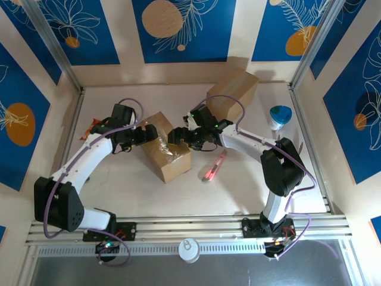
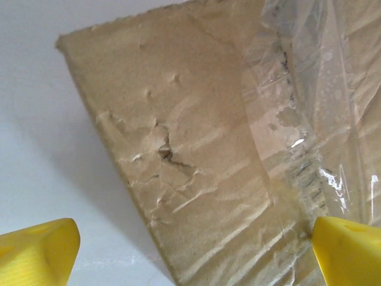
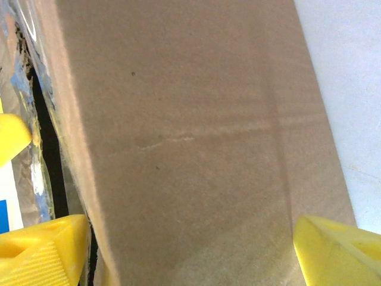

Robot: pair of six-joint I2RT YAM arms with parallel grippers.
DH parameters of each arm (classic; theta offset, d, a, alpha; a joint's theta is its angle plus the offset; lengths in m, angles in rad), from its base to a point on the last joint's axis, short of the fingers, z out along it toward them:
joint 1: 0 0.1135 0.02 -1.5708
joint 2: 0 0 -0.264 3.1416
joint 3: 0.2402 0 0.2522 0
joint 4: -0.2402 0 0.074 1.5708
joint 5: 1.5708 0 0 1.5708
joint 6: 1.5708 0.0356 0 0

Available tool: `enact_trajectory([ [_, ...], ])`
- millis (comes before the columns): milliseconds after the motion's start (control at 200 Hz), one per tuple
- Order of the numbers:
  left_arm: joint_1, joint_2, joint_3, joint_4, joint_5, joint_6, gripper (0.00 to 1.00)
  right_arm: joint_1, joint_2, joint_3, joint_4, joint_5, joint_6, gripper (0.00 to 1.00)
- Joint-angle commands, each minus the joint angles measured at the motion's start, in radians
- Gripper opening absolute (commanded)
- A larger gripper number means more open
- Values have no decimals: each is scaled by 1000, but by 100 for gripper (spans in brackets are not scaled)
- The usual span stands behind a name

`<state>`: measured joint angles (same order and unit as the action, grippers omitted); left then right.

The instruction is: Unpack the express box

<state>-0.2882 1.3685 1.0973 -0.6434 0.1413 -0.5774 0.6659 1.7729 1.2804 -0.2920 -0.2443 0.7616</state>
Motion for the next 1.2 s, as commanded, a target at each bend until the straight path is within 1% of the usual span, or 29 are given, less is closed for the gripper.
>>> enact_trajectory([
  [0,-6,-28,-20,6,-38,-5,99,4,-9,-10,-23,-12,0,88],
  [140,-3,-11,-54,39,-41,-12,97,4,-12,-18,-18,-12,5,88],
  [425,-4,-11,-132,110,-42,-19,86,1,-12,-24,-19,-10,7,88],
  [575,-3,-29,-155,141,-25,-21,86,7,-19,-6,-49,-1,-12,91],
  [675,-4,-49,-154,146,-12,-22,87,23,-33,41,-127,55,-57,94],
  [850,-3,-77,-131,136,6,-15,88,68,-56,157,-285,203,-154,100],
  [1020,-3,-83,-121,128,7,-10,89,124,-28,278,-413,342,-228,99],
  [1196,-2,-85,-133,134,15,-13,89,158,33,378,-498,421,-265,99],
])
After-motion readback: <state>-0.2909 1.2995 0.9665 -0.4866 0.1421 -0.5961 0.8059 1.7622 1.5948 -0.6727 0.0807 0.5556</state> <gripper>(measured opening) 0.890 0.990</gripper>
